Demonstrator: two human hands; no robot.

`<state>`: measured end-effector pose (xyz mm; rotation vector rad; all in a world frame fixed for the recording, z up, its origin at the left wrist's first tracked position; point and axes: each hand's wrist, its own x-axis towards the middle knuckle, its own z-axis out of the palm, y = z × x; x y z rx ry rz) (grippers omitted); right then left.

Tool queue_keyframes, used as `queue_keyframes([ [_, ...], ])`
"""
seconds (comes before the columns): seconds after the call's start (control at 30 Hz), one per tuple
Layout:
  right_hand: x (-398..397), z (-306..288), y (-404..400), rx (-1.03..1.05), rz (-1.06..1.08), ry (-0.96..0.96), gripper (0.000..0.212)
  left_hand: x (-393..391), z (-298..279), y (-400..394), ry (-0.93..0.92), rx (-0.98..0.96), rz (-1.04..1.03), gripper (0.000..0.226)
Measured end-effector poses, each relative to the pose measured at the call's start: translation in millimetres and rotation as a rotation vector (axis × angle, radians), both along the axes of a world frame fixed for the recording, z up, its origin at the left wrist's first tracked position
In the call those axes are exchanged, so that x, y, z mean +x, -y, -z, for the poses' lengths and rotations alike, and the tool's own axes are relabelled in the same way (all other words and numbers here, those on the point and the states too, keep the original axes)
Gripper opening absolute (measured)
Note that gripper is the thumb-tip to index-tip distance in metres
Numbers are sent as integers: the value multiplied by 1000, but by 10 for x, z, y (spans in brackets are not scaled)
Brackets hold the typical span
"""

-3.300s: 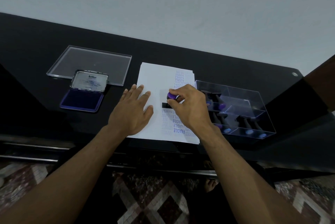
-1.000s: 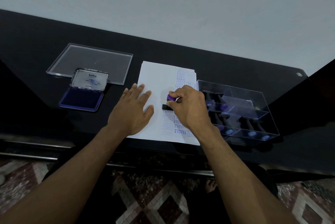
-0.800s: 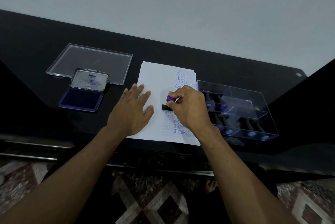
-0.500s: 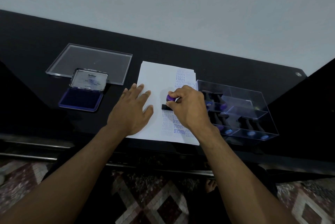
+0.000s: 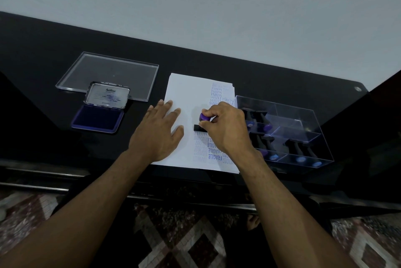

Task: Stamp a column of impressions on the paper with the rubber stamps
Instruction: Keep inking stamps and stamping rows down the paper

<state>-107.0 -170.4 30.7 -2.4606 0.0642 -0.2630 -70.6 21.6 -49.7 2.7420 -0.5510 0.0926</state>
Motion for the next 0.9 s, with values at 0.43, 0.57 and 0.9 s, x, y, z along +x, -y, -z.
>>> queue_keyframes([
  [0.43,-32,10,53,107,94,65,19,-5,-23,1,-6,-5,-2,74],
  [0.57,-40,-1,164,341,226,102,18,-18,-23,-9,-1,-27,12,77],
  [0.9,-75,2,187,404,266,123,23,-14,-26,-8,-16,-19,9,75],
])
